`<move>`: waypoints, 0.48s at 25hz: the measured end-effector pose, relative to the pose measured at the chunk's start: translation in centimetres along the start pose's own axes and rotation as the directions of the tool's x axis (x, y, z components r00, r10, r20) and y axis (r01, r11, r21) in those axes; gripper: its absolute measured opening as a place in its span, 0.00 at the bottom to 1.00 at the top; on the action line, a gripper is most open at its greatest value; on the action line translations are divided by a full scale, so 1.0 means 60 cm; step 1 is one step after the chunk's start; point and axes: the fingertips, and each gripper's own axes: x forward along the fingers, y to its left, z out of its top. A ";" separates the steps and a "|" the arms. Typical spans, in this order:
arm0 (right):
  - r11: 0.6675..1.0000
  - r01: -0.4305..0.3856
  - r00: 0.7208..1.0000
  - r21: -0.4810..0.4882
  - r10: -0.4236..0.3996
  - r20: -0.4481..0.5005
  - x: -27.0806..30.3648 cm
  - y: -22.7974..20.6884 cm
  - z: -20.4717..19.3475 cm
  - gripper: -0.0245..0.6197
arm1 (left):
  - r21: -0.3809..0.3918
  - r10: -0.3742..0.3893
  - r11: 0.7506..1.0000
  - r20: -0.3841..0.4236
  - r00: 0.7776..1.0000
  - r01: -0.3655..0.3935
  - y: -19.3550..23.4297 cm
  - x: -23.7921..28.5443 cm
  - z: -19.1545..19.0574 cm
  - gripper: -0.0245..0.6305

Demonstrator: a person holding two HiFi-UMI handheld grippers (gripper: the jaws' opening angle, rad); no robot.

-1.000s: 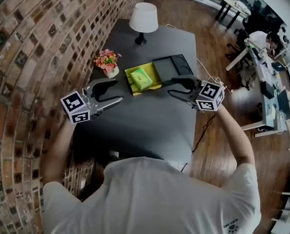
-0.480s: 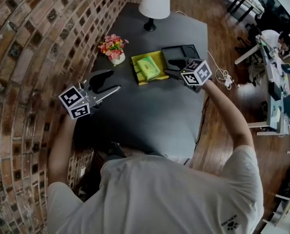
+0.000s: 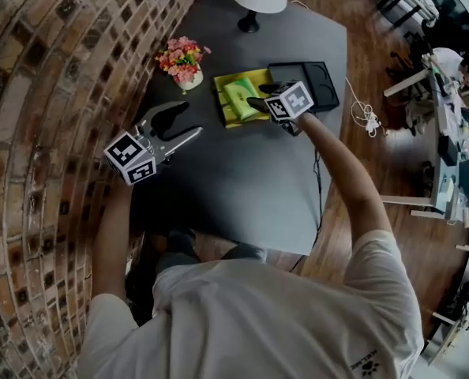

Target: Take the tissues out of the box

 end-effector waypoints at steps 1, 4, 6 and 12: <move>1.000 0.010 1.000 0.020 -0.010 -0.007 0.017 -0.006 -0.002 0.47 | -0.002 0.019 1.000 0.011 1.000 -0.019 0.009 0.000 -0.003 0.44; 0.996 0.036 0.999 0.077 -0.035 -0.022 0.059 -0.022 -0.006 0.62 | -0.015 0.076 0.997 0.030 0.997 -0.076 0.035 -0.002 -0.014 0.44; 0.994 0.047 0.998 0.103 -0.043 -0.039 0.084 -0.029 -0.010 0.80 | -0.021 0.114 0.993 0.030 0.993 -0.113 0.051 -0.007 -0.027 0.44; 0.986 0.144 0.985 0.087 -0.134 -0.108 0.143 -0.050 -0.030 0.95 | -0.029 0.172 0.985 0.013 0.985 -0.172 0.076 -0.015 -0.078 0.47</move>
